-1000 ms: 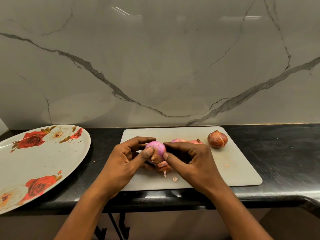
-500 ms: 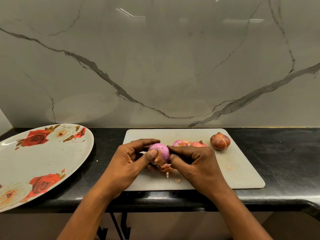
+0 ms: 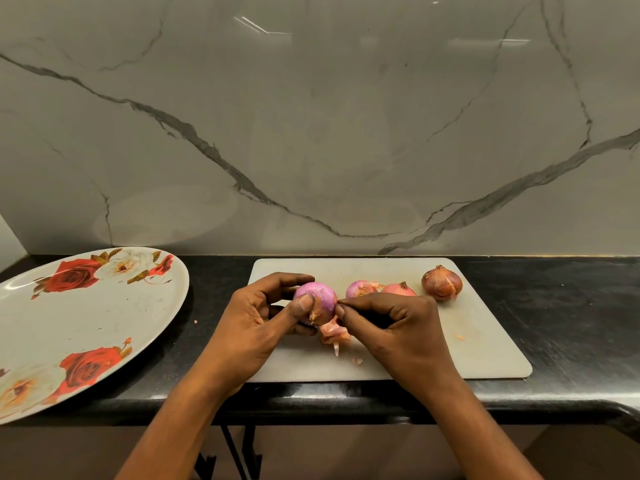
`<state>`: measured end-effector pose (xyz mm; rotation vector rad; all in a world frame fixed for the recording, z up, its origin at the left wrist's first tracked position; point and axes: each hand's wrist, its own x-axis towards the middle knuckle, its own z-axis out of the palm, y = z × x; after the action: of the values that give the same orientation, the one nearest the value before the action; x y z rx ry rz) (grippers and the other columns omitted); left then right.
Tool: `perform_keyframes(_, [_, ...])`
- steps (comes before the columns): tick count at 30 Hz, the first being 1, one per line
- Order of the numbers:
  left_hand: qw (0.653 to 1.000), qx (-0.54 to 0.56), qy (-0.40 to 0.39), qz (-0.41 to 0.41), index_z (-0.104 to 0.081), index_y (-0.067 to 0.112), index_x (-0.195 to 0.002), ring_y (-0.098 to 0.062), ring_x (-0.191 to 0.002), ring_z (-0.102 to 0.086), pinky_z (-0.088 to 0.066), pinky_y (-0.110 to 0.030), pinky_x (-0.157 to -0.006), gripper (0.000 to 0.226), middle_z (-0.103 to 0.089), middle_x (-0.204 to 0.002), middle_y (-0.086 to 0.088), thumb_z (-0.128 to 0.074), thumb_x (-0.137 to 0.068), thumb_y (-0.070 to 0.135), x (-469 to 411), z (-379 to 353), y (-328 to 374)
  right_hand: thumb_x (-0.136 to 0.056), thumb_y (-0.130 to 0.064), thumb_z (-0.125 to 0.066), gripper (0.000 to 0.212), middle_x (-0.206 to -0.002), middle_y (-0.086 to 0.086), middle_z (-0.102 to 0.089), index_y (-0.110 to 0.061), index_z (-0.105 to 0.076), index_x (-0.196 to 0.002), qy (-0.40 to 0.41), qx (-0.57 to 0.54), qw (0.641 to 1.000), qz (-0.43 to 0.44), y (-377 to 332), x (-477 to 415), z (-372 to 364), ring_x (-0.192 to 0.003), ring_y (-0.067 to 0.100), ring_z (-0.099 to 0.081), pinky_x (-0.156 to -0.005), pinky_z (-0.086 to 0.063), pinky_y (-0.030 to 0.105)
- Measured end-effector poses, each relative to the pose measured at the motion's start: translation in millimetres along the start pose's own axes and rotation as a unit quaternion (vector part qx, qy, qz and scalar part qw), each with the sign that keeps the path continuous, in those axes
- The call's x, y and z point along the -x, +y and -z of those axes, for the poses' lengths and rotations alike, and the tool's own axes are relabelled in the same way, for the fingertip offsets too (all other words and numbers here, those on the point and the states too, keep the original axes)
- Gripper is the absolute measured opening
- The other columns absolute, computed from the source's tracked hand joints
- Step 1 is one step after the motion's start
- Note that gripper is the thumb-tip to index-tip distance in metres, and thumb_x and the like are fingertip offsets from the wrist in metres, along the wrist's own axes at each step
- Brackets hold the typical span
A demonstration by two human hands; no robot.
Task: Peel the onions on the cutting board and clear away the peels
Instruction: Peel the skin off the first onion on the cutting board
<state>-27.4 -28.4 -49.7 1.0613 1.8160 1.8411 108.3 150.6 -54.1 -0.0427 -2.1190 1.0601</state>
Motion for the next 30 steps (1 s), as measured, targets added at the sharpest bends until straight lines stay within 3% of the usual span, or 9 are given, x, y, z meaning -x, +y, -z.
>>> perform_keyframes(7, [1.0, -0.004, -0.005, 0.0, -0.072, 0.019, -0.126, -0.03, -0.102, -0.077, -0.066, -0.043, -0.081, 0.034, -0.075, -0.12, -0.005, -0.072, -0.092, 0.023, -1.0, -1.0, -0.1, -0.092, -0.012, -0.08, 0.008, -0.079, -0.01, -0.077, -0.019, -0.085, -0.091, 0.016, 0.048, 0.998, 0.021, 1.4, -1.1, -1.6, -0.07, 0.013, -0.073, -0.061, -0.059, 0.039])
perform_keyframes(17, [0.998, 0.054, -0.026, 0.011, -0.07, 0.021, -0.129, -0.044, -0.093, -0.069, -0.061, -0.04, -0.078, 0.027, -0.071, -0.12, -0.007, -0.064, -0.103, 0.026, 0.0, 4.9, -0.7, -0.091, -0.018, -0.081, 0.008, -0.084, -0.017, -0.079, -0.024, -0.083, -0.095, 0.058, 0.009, 0.994, -0.089, 6.1, -2.5, -0.8, -0.08, 0.008, -0.078, -0.075, -0.066, 0.039])
perform_keyframes(26, [0.995, 0.087, -0.037, 0.029, -0.07, 0.023, -0.131, -0.03, -0.087, -0.063, -0.055, -0.032, -0.072, 0.038, -0.068, -0.119, -0.009, -0.05, -0.099, 0.031, 0.0, 4.5, 3.7, -0.091, -0.022, -0.081, 0.006, -0.083, -0.017, -0.079, -0.025, -0.083, -0.096, 0.053, 0.028, 0.994, -0.092, 3.8, -2.2, -0.7, -0.08, 0.007, -0.078, -0.076, -0.066, 0.036])
perform_keyframes(30, [0.998, 0.052, -0.035, 0.019, -0.071, 0.025, -0.124, -0.038, -0.093, -0.063, -0.055, -0.041, -0.079, 0.031, -0.069, -0.12, -0.005, -0.06, -0.097, 0.038, 2.2, 4.0, 5.1, -0.09, -0.019, -0.08, 0.009, -0.081, -0.016, -0.078, -0.028, -0.081, -0.092, 0.059, 0.03, 0.994, -0.092, 2.7, -1.8, -0.1, -0.079, 0.007, -0.077, -0.075, -0.065, 0.036])
